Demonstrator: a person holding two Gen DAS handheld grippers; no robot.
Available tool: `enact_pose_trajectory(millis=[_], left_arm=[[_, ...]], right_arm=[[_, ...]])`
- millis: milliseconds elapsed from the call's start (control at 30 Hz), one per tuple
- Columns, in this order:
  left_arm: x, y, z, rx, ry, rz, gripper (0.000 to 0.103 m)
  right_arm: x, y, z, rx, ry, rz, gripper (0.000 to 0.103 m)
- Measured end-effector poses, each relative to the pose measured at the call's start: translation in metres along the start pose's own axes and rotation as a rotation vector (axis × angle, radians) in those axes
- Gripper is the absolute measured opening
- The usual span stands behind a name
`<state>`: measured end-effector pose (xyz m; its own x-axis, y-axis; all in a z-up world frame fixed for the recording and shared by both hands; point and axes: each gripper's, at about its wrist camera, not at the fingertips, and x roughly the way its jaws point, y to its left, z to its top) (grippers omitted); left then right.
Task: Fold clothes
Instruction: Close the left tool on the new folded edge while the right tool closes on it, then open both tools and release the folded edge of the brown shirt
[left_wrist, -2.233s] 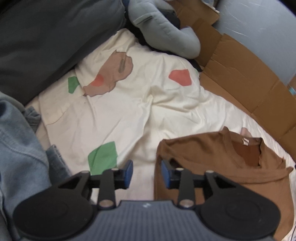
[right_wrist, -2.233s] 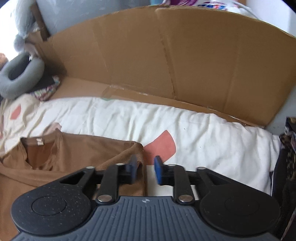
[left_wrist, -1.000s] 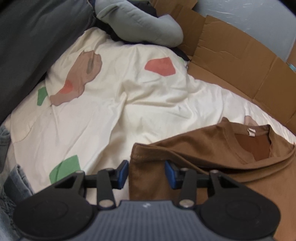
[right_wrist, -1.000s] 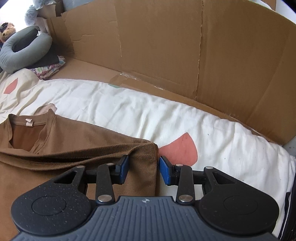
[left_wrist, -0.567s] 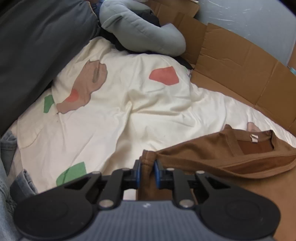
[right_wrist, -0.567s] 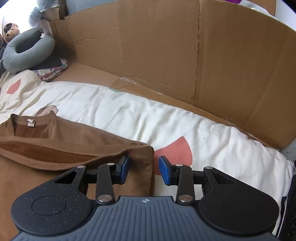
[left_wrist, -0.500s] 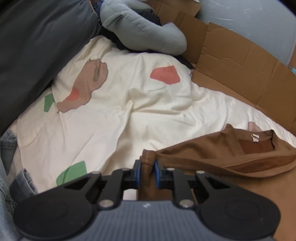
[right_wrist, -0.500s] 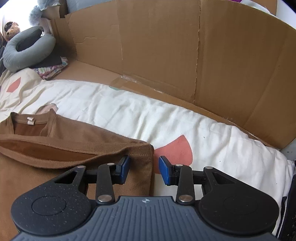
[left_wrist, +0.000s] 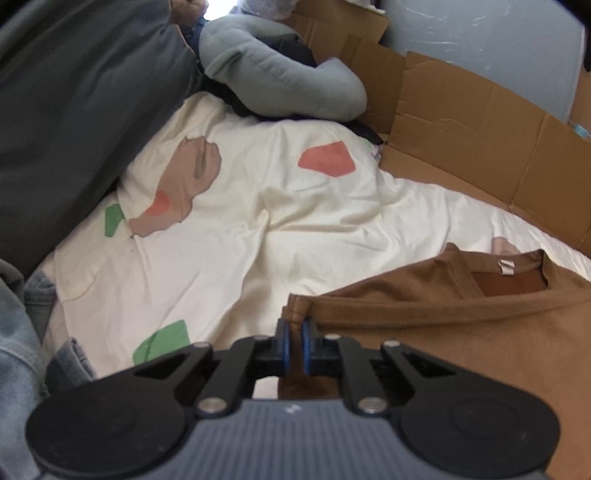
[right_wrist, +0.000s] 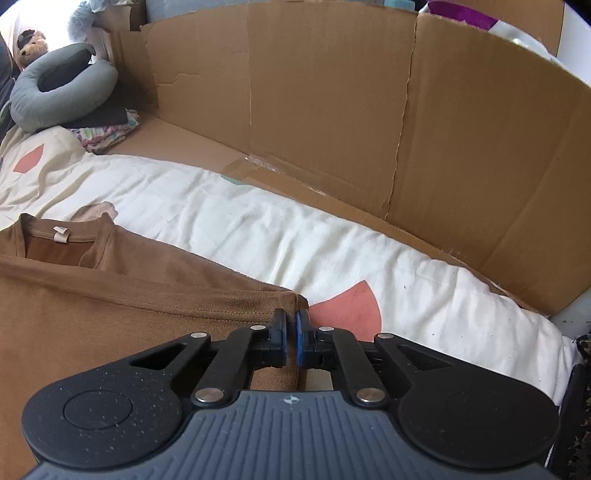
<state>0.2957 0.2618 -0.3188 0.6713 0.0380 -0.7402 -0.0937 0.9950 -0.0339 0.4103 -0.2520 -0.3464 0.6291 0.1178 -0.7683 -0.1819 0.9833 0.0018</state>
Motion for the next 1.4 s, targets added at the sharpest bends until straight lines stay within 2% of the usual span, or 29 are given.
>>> enact_pose_trajectory(millis=[433, 600, 800, 1033, 1233, 1400], left_arm=[[-0.042, -0.005, 0.001, 0.013, -0.099, 0.029, 0.006], [-0.061, -0.006, 0.014, 0.026, -0.162, 0.028, 0.006], [-0.059, -0.006, 0.029, 0.013, -0.173, 0.017, 0.006], [-0.036, -0.005, 0.044, 0.023, -0.153, 0.025, 0.006], [0.008, 0.006, 0.049, -0.005, -0.066, 0.02, 0.006], [0.034, 0.007, 0.046, 0.021, -0.011, 0.029, 0.006]], right_arm=[[-0.037, 0.001, 0.004, 0.007, -0.082, -0.053, 0.002], [-0.049, -0.002, 0.014, 0.023, -0.105, -0.055, 0.002], [-0.053, -0.005, 0.026, 0.046, -0.121, -0.065, 0.002], [-0.038, -0.001, 0.044, 0.037, -0.113, -0.08, 0.002], [-0.004, 0.0, 0.054, 0.038, -0.038, -0.082, 0.002], [0.019, 0.003, 0.054, 0.023, 0.017, -0.098, 0.002]])
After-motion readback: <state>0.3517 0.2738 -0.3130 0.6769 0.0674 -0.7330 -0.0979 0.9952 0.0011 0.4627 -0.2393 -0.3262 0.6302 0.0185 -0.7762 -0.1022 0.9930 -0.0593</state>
